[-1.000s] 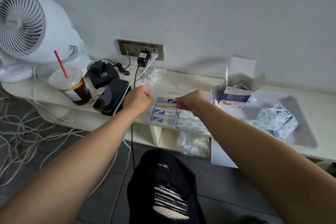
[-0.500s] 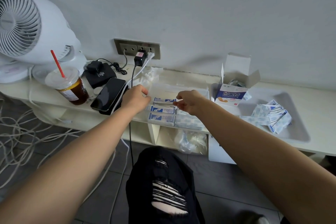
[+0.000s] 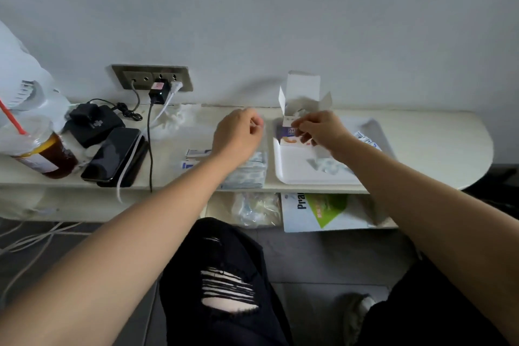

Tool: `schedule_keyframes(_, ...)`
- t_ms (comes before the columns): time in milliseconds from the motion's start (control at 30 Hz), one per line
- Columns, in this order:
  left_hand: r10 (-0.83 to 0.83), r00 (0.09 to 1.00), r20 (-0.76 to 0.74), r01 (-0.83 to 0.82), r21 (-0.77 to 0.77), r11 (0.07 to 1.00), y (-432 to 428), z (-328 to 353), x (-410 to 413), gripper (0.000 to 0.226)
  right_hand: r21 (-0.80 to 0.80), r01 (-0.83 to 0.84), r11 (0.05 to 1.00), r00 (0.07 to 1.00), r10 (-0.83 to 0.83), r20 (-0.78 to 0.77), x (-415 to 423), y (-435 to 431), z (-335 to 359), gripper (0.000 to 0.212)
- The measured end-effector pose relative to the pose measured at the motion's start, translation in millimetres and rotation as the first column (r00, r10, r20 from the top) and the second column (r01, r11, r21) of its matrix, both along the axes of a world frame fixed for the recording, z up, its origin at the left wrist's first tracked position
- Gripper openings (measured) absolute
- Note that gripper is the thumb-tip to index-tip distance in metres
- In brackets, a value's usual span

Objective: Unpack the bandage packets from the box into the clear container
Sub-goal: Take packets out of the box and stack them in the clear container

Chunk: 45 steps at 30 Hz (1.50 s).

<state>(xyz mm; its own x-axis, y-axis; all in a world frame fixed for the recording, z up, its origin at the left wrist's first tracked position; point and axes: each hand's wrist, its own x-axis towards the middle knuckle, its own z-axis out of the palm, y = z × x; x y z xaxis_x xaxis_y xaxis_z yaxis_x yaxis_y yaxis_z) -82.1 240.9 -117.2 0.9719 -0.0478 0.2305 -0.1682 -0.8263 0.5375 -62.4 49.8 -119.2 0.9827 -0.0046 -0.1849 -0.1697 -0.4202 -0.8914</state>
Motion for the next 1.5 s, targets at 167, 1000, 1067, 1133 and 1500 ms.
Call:
schedule_keyframes(167, -0.219, 0.964, -0.148, 0.221, -0.002, 0.975, -74.4, -21.5, 3.3, 0.018, -0.269, 0.127, 0.955, 0.991, -0.134, -0.008, -8.1, -72.2, -32.8, 0.022)
schedule_keyframes(1000, -0.198, 0.942, -0.273, 0.216, 0.039, 0.976, -150.0, -83.0, 37.7, 0.014, -0.269, 0.041, 0.962, 0.980, 0.014, 0.199, -1.8, -132.1, -88.3, 0.048)
schedule_keyframes(1067, -0.214, 0.939, -0.270, 0.231, 0.034, 0.972, -146.7, -78.5, 37.7, 0.007, -0.269, 0.022, 0.963, 0.981, 0.031, 0.191, -2.4, -130.6, -85.8, 0.045)
schedule_keyframes(1133, -0.229, 0.929, -0.291, 0.244, 0.017, 0.970, -142.7, -77.9, 37.6, 0.004, -0.274, -0.011, 0.962, 0.986, 0.056, 0.158, -2.8, -128.1, -82.4, 0.014)
schedule_keyframes(1500, -0.353, 0.782, -0.513, 0.034, -0.530, 0.847, -136.2, -71.9, 29.5, 0.018, 0.365, -0.012, 0.931, 0.992, 0.058, -0.114, -5.2, -122.1, -71.4, 0.017)
